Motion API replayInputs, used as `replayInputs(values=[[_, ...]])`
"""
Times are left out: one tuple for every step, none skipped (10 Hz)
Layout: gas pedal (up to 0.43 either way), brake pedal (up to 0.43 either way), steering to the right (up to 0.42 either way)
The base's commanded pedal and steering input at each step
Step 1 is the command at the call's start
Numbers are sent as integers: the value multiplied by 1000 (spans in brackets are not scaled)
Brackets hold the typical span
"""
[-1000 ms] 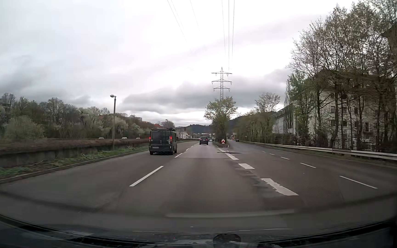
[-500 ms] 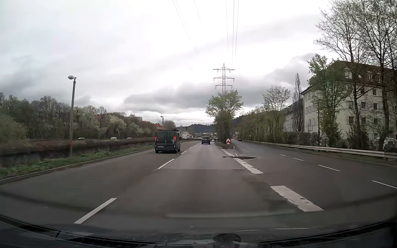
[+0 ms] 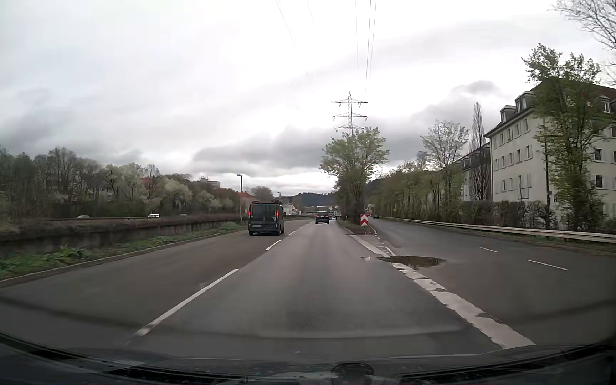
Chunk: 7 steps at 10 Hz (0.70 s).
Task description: Follow the waypoints while adhering to traffic rules and regulations
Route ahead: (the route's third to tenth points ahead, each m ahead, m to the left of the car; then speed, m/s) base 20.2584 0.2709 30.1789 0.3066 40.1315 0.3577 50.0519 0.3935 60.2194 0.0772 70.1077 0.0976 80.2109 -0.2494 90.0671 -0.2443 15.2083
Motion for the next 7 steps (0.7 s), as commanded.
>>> replayInputs(values=[[118,0,0],[118,0,0],[118,0,0],[130,0,0],[130,0,0],[130,0,0],[130,0,0]])
